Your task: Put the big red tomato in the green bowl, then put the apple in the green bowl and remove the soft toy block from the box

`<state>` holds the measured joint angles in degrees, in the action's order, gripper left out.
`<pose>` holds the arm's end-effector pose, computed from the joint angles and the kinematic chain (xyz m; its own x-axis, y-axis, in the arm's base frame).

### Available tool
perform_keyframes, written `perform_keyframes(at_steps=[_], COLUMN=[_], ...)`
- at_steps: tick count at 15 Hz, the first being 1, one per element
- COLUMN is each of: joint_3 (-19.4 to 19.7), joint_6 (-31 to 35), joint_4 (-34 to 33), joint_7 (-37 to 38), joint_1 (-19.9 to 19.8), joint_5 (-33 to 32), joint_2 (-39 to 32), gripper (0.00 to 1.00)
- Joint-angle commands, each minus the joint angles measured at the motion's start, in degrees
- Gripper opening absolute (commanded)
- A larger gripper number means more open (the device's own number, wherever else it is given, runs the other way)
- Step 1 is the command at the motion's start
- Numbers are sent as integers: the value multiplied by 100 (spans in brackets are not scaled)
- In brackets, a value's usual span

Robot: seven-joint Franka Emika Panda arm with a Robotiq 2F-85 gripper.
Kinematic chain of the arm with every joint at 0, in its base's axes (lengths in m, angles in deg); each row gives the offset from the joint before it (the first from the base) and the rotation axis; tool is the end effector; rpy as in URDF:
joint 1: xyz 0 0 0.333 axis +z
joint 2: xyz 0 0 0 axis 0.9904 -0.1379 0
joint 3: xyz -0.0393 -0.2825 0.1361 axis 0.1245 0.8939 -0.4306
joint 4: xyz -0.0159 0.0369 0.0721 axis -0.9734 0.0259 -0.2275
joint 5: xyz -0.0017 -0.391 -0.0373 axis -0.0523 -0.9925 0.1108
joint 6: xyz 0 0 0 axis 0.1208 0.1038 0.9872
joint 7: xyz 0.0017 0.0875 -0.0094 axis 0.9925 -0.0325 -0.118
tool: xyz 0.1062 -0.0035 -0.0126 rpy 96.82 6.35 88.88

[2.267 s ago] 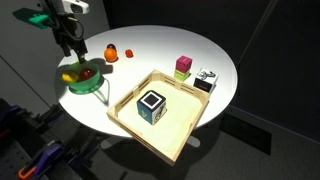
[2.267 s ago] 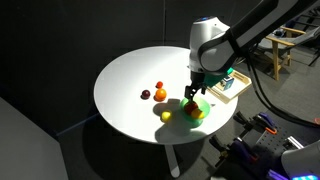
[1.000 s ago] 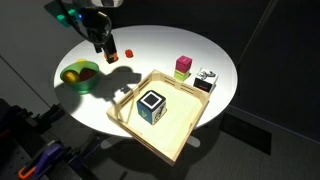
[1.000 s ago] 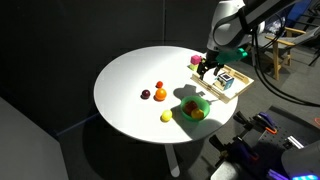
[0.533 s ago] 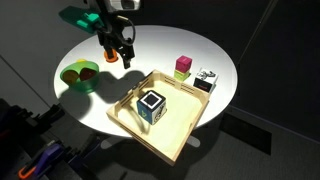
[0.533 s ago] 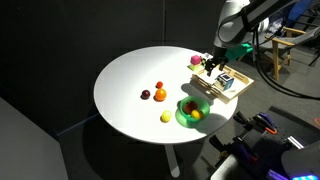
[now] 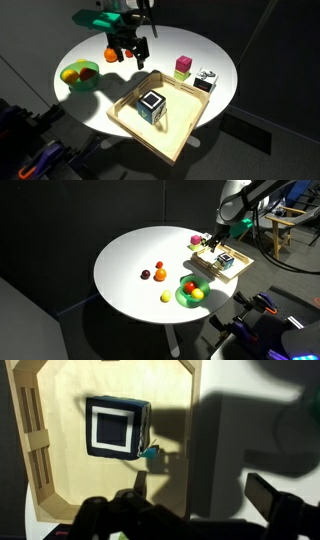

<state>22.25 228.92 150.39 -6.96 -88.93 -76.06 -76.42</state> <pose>0.5126 -0.1330 0.2615 0.9979 -0.0465 -0.0454 -0.0425 -0.9955 0.0849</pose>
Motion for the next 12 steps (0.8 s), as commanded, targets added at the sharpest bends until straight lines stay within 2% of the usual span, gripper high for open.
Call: perform_keyframes(at_steps=[1,12], joint_3=[-28,75], joint_6=[-15,-44], joint_4=[-23,-128], joint_7=[4,36], joint_1=[-27,-147], joint_5=[-9,65], joint_2=[-3,-53], gripper=[100,100])
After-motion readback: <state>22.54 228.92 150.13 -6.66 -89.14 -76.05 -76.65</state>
